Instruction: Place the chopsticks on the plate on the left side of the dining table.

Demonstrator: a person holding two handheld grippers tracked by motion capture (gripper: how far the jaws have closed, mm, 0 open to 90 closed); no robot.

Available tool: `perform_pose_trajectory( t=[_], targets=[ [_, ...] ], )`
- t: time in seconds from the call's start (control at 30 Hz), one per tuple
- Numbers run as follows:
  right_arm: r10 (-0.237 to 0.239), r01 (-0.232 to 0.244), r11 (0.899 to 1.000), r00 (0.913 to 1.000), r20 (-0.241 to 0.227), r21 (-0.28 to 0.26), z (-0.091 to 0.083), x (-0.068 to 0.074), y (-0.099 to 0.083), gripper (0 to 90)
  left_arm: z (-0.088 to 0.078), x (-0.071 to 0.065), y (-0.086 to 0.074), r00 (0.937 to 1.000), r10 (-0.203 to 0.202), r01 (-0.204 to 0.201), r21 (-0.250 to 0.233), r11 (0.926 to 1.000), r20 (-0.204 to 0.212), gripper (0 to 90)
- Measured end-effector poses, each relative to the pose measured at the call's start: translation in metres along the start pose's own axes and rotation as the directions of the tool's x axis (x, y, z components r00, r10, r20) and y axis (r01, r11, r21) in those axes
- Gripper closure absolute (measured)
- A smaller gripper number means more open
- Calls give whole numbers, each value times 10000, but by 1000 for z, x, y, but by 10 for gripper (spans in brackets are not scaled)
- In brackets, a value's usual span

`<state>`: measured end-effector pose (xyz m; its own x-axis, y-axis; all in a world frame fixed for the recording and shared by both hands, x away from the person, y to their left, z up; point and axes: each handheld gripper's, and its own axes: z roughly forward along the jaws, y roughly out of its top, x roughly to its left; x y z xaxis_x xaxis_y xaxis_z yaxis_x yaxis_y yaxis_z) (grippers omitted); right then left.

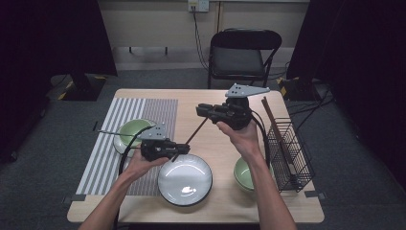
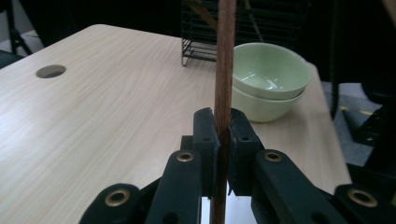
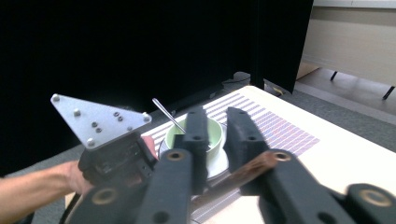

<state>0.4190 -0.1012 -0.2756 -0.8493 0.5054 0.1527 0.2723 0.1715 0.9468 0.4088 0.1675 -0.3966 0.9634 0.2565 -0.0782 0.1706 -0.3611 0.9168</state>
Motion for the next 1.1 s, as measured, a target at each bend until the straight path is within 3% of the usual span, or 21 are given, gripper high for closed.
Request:
perform_pose_trajectory(
  t=[0.23,0.4,0.6,0.77,0.93,1.1],
  targets=[
    [379,-375,9992,9988,304,-164,4,-4,-2,568,-1,-2,0,9994,-241,250,-418,9988,230,845],
    [493,-490,9986,9987,139,-217,8,-3,-9,531,-7,1,1,9983,-572,577,-858,9946,80,844],
    [434,-435,9986,9990,-45,-307,17,7,-17,602,-9,6,0,9932,-1163,1153,-1386,9836,7,844],
    [420,-425,9985,9990,-174,-351,25,10,-22,812,-6,6,-1,9931,-1166,1134,-1373,9840,-158,843],
    [622,-649,9965,9968,-511,-533,34,14,-18,845,-3,6,-1,9928,-1187,1149,-1435,9830,-180,844],
    [556,-593,9960,9968,-570,-661,41,19,-15,785,-6,6,0,9903,-1386,1345,-1851,9735,-93,843]
  ],
)
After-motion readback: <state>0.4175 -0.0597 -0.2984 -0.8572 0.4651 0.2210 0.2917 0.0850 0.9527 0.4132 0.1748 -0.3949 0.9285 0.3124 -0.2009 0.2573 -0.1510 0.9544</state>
